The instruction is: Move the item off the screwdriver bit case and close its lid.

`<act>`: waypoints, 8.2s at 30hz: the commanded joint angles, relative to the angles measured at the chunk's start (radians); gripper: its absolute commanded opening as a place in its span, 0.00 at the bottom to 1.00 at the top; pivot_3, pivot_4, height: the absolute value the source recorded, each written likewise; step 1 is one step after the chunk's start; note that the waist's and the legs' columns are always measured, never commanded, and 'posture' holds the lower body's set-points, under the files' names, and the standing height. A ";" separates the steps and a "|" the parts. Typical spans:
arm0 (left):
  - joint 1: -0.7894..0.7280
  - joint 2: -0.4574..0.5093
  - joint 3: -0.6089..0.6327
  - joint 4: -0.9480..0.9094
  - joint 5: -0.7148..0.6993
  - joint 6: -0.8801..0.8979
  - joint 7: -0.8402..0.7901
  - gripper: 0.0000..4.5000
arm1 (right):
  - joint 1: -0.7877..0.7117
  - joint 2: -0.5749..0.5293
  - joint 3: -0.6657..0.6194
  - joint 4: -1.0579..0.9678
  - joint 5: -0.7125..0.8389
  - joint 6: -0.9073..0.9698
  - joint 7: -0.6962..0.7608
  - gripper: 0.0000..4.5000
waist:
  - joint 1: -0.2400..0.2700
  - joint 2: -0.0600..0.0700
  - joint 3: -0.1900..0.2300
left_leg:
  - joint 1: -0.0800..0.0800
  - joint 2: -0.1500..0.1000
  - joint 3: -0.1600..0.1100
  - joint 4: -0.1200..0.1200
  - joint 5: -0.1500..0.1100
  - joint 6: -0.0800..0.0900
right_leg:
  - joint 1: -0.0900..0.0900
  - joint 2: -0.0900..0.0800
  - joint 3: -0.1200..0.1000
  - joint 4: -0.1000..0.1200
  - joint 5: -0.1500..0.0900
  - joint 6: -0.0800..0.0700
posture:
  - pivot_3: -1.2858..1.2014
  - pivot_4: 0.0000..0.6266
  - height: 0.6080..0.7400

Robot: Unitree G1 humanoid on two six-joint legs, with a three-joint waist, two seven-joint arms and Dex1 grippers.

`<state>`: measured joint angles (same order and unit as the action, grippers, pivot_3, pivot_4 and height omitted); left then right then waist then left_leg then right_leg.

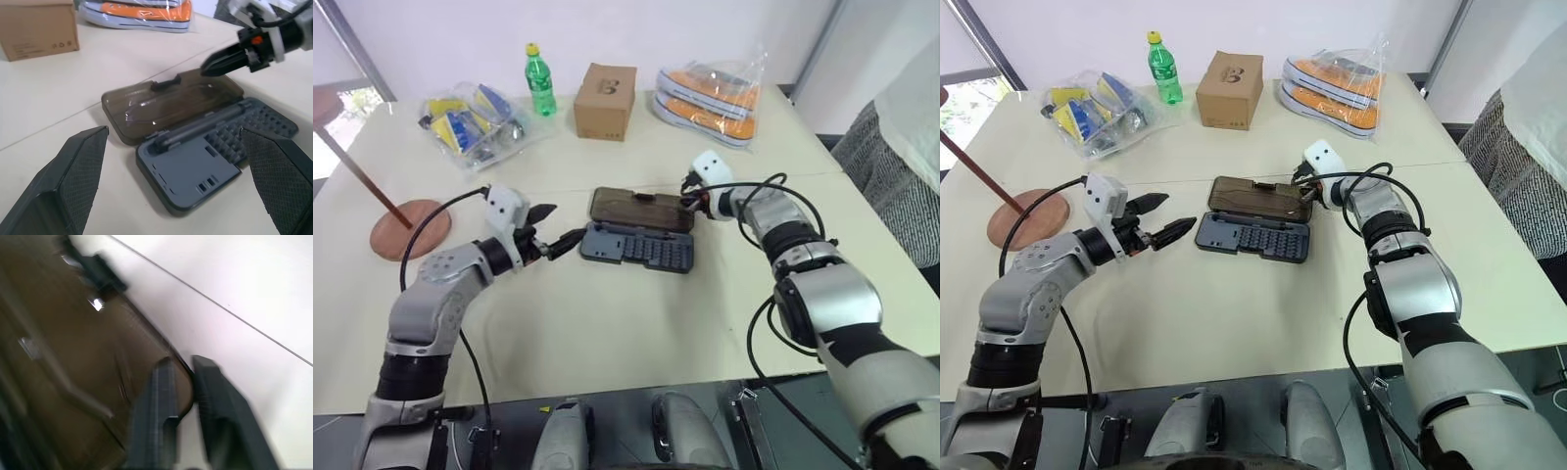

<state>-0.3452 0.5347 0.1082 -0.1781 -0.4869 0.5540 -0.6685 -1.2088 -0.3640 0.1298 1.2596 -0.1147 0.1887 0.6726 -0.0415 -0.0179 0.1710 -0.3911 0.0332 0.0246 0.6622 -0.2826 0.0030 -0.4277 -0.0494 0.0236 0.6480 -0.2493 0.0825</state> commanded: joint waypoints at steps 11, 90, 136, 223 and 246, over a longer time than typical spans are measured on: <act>-0.034 0.029 0.038 -0.008 0.004 -0.031 0.002 1.00 | 0.032 0.023 0.083 -0.085 -0.087 -0.187 0.132 0.00 | -0.027 0.000 0.000 | 0.001 0.001 -0.001 -0.002 0.000 0.000 | -0.001 0.001 0.001 0.000 0.000 -0.001 | 0.52 0.24 1.00; -0.058 -0.011 0.034 0.001 0.035 -0.052 0.005 1.00 | 0.189 -0.010 0.276 -0.565 -0.190 -0.420 0.302 0.00 | -0.003 0.000 0.000 | 0.000 0.000 -0.001 -0.002 0.003 -0.005 | -0.001 0.000 -0.001 0.000 0.001 0.000 | 0.52 0.24 1.00; -0.050 -0.036 0.017 -0.017 0.036 -0.044 0.010 1.00 | 0.154 -0.013 0.255 -0.441 -0.193 -0.488 0.241 0.30 | -0.001 0.000 0.001 | 0.000 0.000 -0.002 -0.002 0.003 -0.005 | -0.001 -0.002 0.000 0.000 0.001 0.000 | 0.52 0.24 1.00; 0.336 0.112 -0.051 0.013 0.039 -0.135 -0.221 0.01 | 0.181 0.107 0.169 -0.395 -0.028 -0.093 0.188 0.52 | -0.003 0.001 0.001 | 0.001 0.000 -0.002 -0.006 0.003 -0.005 | -0.002 -0.003 0.000 -0.001 0.001 -0.001 | 0.52 0.24 1.00; 0.308 0.103 -0.041 0.050 0.047 -0.138 -0.214 0.00 | 0.248 0.052 0.233 -0.535 -0.153 -0.286 0.164 0.01 | -0.004 0.000 0.000 | 0.008 0.001 -0.001 -0.011 0.003 -0.005 | 0.000 -0.002 0.000 0.000 0.001 -0.004 | 0.52 0.24 1.00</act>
<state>-0.0434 0.6346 0.0632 -0.1496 -0.4483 0.4050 -0.8867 -0.9665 -0.2999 0.3551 0.7834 -0.2434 -0.0519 0.8731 -0.0456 -0.0178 0.1708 -0.3835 0.0339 0.0234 0.6507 -0.2795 -0.0023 -0.4272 -0.0515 0.0237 0.6475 -0.2485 0.0789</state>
